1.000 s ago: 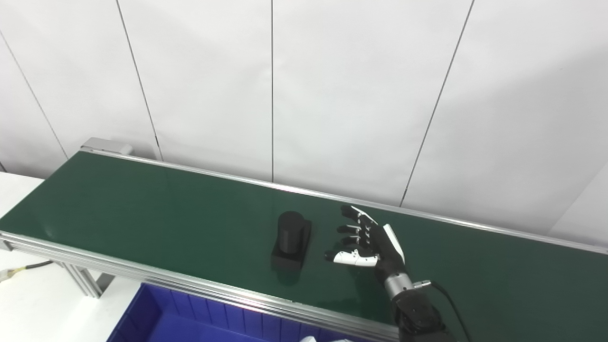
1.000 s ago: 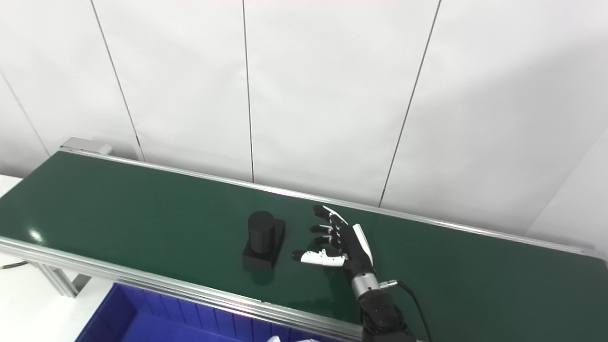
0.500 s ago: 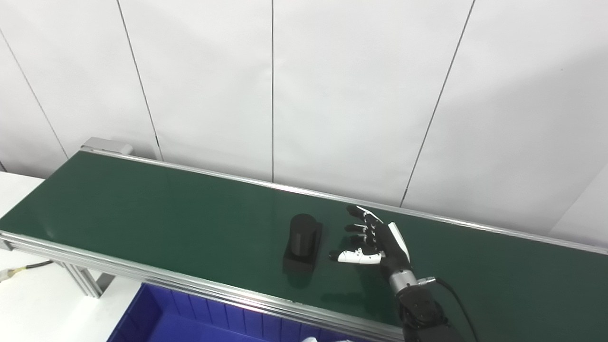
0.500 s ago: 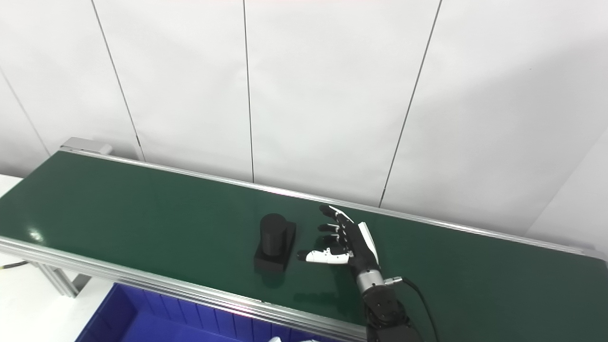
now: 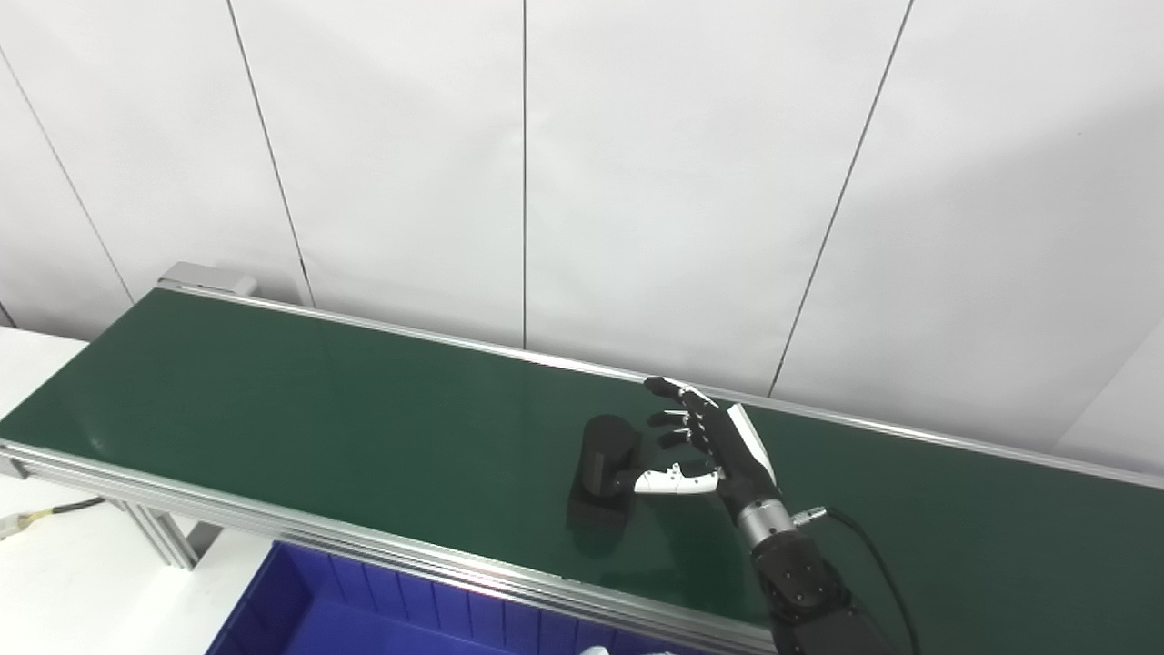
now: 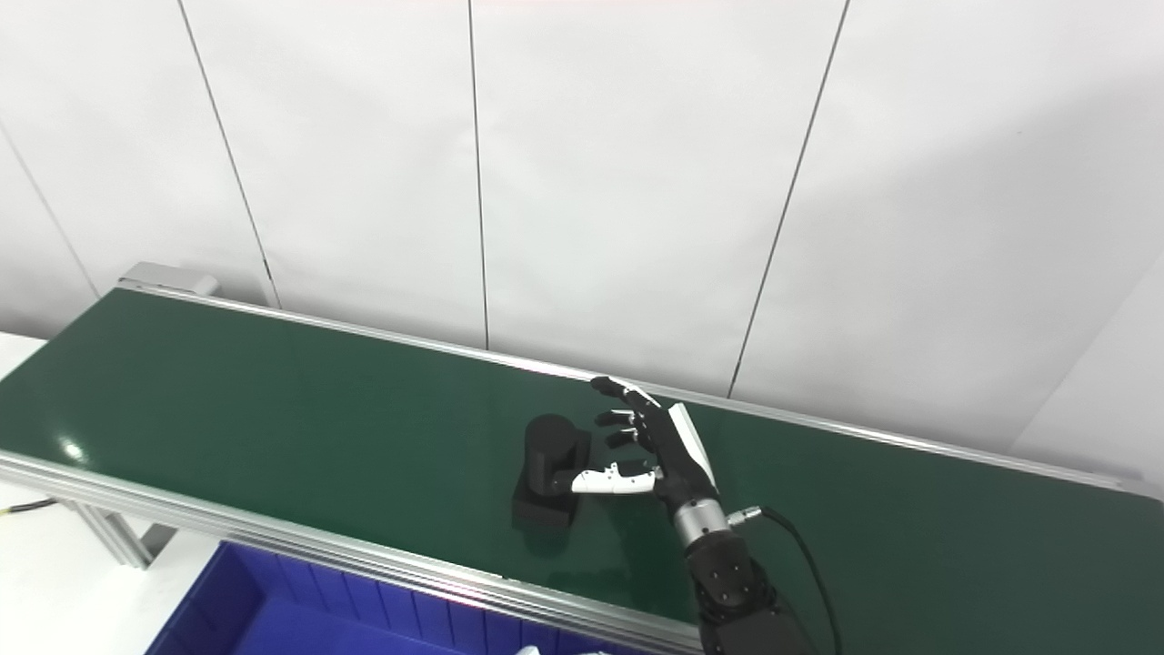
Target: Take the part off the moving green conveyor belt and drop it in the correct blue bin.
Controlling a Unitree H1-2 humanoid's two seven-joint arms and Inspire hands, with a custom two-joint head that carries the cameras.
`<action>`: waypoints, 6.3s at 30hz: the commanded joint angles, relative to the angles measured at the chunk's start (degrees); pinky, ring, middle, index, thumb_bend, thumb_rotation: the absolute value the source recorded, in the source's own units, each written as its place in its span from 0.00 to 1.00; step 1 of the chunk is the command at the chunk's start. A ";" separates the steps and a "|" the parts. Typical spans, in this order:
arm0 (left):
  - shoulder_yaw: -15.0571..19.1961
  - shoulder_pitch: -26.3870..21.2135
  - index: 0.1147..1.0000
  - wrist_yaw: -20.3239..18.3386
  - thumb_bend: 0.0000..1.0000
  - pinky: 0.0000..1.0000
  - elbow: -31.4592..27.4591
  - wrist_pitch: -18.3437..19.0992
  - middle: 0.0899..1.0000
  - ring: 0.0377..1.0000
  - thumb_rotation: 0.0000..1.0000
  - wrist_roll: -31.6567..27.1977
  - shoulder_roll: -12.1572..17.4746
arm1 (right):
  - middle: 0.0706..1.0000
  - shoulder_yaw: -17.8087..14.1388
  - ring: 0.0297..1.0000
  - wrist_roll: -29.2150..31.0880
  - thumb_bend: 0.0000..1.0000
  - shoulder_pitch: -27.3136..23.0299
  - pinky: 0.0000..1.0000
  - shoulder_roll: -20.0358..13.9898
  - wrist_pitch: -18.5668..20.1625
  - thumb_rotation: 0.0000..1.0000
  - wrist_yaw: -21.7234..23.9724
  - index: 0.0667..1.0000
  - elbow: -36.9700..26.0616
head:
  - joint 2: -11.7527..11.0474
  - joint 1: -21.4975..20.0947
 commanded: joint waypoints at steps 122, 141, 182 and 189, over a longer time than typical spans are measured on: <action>21.41 5.14 0.73 -21.44 0.98 0.71 -19.12 -2.13 0.78 0.78 0.14 -10.07 5.29 | 0.44 -21.54 0.42 1.27 0.52 53.32 0.36 -11.55 15.47 0.00 3.13 0.46 -68.43 | 19.25 -38.14; 23.25 5.55 0.72 -24.00 0.99 0.70 -19.95 -2.16 0.78 0.77 0.12 -10.69 5.31 | 0.43 -23.46 0.41 1.37 0.52 56.24 0.35 -12.44 9.81 0.00 1.33 0.47 -54.35 | 20.17 -38.58; 24.65 6.62 0.72 -25.45 0.99 0.71 -20.44 -2.07 0.78 0.78 0.13 -9.27 4.05 | 0.67 -21.36 0.60 2.34 1.00 57.45 0.54 -14.09 4.47 0.22 1.19 0.67 -52.60 | 19.51 -35.68; 24.23 7.02 0.73 -26.53 0.98 0.72 -20.25 -1.56 0.79 0.78 0.12 -9.59 3.10 | 0.68 -18.10 0.59 6.18 1.00 58.37 0.53 -12.80 6.47 0.21 4.64 0.69 -63.24 | 18.93 -30.84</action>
